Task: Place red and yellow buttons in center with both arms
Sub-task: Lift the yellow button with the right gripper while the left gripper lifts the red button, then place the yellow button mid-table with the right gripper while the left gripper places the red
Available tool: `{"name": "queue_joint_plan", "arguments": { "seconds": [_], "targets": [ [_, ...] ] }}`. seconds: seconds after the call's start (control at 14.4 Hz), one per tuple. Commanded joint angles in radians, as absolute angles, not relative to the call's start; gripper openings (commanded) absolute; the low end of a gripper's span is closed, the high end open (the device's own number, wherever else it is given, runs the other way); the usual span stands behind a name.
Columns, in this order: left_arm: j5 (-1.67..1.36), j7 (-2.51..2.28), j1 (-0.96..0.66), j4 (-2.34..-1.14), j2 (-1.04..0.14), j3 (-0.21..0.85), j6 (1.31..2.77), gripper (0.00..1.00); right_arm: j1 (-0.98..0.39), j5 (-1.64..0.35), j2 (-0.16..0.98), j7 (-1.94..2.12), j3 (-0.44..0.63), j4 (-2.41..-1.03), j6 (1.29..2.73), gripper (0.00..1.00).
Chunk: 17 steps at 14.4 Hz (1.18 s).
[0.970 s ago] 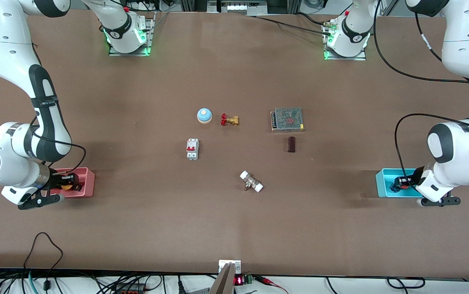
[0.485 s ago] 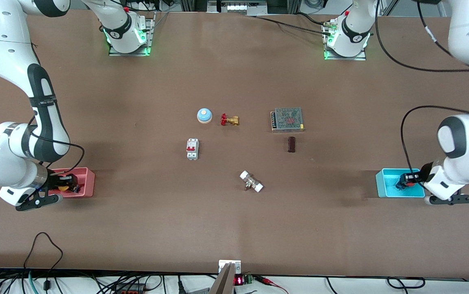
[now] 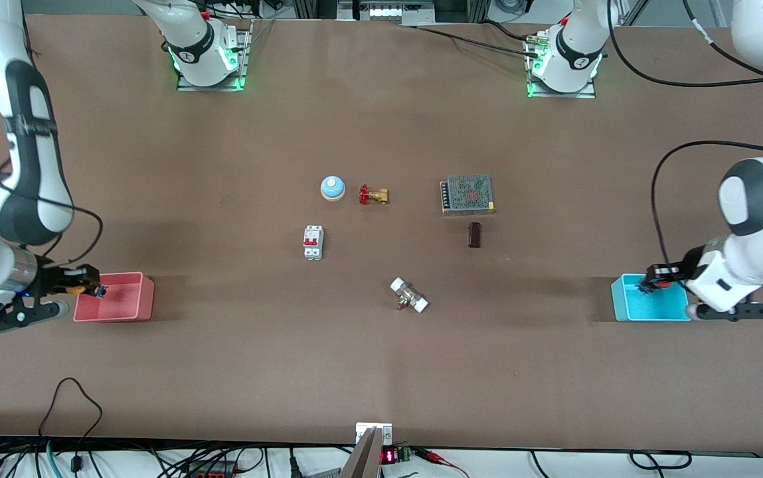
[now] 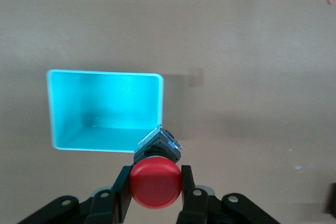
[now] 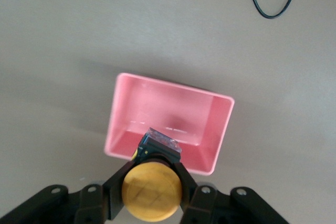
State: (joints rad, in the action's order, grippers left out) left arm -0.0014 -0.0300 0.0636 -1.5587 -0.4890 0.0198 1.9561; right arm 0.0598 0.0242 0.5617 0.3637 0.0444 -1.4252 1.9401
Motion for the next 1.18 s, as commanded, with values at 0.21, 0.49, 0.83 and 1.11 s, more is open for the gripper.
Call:
{"name": "queue_joint_plan", "arguments": {
  "seconds": [0.21,0.49,0.83,1.11],
  "targets": [
    [-0.018,-0.288,-0.084,-1.614,-0.474,0.025,1.950,0.23,-0.145,0.000,0.543,0.126,0.029,-1.456,1.919,0.27],
    [-0.031,-0.440,-0.168,-1.641,-0.509,0.029,2.012,0.23,-0.262,-0.098,0.595,0.088,0.029,-1.459,1.931,0.28],
    [-0.078,-0.566,-0.251,-1.652,-0.583,0.031,2.135,0.23,-0.321,-0.086,0.646,0.028,0.031,-1.534,2.057,0.31],
    [-0.095,-0.595,-0.271,-1.652,-0.623,0.031,2.194,0.26,-0.356,-0.081,0.669,-0.075,0.034,-1.562,2.117,0.31]
  ]
}}
